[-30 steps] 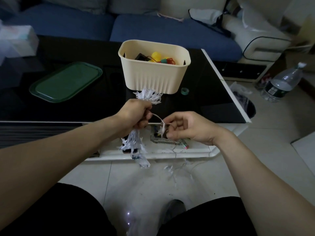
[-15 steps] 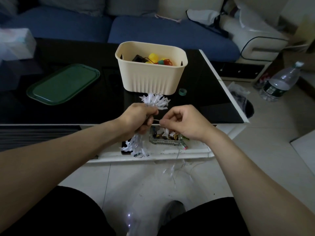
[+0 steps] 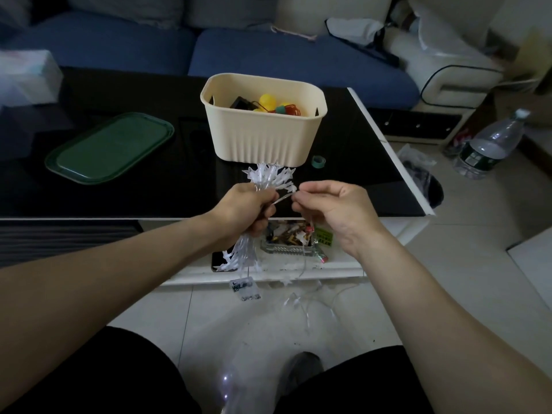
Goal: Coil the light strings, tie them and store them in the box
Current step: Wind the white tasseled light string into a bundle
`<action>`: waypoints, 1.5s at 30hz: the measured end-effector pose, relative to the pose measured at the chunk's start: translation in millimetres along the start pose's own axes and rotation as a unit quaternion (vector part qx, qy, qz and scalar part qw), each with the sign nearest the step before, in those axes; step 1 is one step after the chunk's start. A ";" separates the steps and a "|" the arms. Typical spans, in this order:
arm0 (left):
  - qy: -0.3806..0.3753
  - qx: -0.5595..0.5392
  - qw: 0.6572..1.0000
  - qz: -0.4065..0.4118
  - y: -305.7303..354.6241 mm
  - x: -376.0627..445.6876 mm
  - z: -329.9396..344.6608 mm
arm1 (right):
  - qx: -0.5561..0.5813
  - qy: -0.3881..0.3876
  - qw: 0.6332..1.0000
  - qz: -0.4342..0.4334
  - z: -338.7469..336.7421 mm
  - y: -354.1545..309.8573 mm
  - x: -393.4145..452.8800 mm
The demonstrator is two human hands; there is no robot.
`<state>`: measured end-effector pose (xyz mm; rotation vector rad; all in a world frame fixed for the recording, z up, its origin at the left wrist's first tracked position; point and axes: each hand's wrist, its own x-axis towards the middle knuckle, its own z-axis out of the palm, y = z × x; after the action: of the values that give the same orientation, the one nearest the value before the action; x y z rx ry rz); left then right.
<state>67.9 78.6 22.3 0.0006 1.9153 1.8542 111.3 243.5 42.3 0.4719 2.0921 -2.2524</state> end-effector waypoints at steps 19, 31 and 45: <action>-0.049 0.036 0.997 0.037 -2.7 -4.0 7.0 | -0.035 0.051 0.998 -0.012 18.5 10.3 4.5; -0.002 0.069 0.995 0.070 -5.7 -4.7 5.3 | -0.072 -0.009 0.997 -0.033 32.4 14.1 3.1; 0.102 -0.021 0.992 0.070 1.5 2.2 -5.6 | -0.182 -0.087 0.975 -0.088 31.5 18.1 5.3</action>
<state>63.6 74.2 22.9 -0.0722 2.0591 2.0565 104.2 211.9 25.0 0.0713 2.4555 -1.8356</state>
